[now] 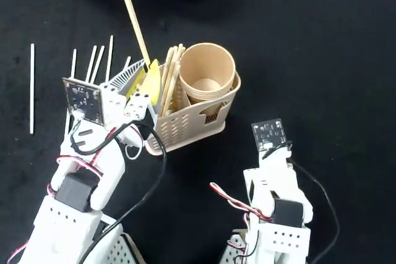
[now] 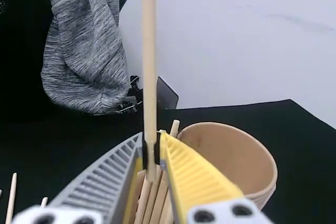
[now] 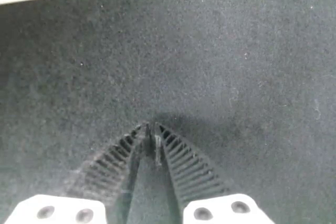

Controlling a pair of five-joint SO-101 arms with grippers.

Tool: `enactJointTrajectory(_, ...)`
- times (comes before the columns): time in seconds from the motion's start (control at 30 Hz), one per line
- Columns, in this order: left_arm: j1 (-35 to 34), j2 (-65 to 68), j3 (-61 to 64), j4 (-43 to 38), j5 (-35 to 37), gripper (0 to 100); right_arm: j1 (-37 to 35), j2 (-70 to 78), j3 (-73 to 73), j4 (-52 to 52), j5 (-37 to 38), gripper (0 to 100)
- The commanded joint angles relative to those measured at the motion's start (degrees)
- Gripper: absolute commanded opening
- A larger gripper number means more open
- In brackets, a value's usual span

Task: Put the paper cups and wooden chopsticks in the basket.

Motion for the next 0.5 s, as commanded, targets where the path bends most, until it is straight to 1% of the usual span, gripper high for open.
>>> enactJointTrajectory(0.0, 2.68, -0.18, -0.66, 4.13, -3.52, 3, -0.62, -4.09, -0.22, 0.26, 0.35, 1.3)
enactJointTrajectory(0.13, 4.7, 0.09, -0.31, 5.63, -4.4, 3, -0.62, -4.09, -0.22, 0.26, 0.35, 1.3)
enactJointTrajectory(0.47, 4.44, -0.35, 0.92, 5.45, -4.31, 3, -0.62, -4.09, -0.22, 0.26, 0.35, 1.3)
